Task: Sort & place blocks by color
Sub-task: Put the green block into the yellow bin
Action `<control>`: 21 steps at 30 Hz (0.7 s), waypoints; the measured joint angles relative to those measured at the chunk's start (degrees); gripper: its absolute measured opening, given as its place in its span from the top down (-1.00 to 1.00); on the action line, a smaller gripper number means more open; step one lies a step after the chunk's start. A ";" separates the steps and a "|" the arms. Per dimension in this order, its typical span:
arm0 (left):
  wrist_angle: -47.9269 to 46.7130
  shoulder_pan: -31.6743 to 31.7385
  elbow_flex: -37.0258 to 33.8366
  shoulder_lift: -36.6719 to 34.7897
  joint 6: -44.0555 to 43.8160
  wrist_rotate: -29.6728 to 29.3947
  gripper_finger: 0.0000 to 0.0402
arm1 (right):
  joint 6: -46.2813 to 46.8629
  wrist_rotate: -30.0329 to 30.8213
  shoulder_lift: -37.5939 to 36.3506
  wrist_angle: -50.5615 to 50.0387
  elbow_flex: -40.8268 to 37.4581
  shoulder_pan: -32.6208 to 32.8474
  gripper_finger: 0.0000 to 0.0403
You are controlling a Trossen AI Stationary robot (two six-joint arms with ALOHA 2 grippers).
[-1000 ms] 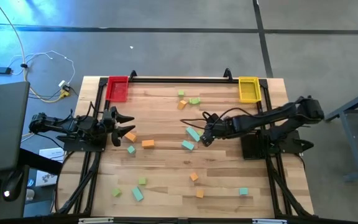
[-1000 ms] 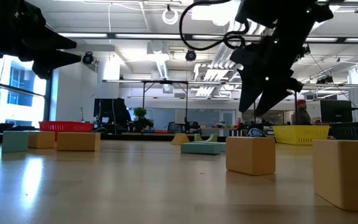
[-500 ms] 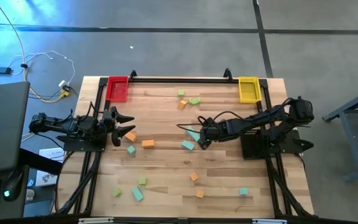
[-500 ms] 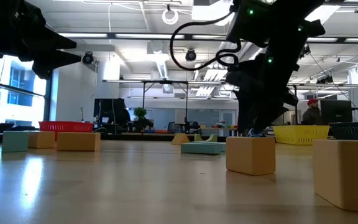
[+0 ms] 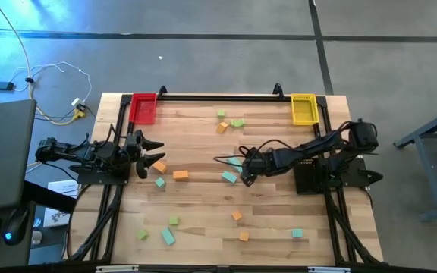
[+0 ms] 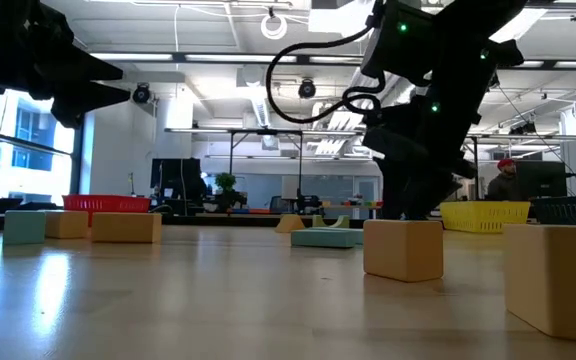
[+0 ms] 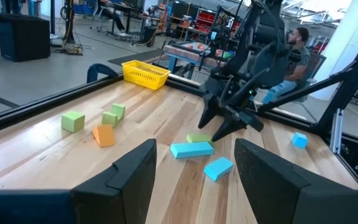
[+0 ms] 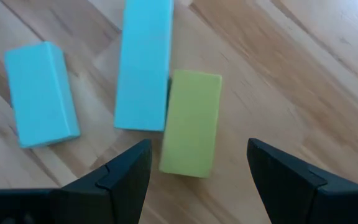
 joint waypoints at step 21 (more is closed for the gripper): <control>-1.06 0.02 -0.01 0.00 0.05 -1.84 -0.02 | -0.47 -1.70 4.04 2.54 0.15 0.02 0.44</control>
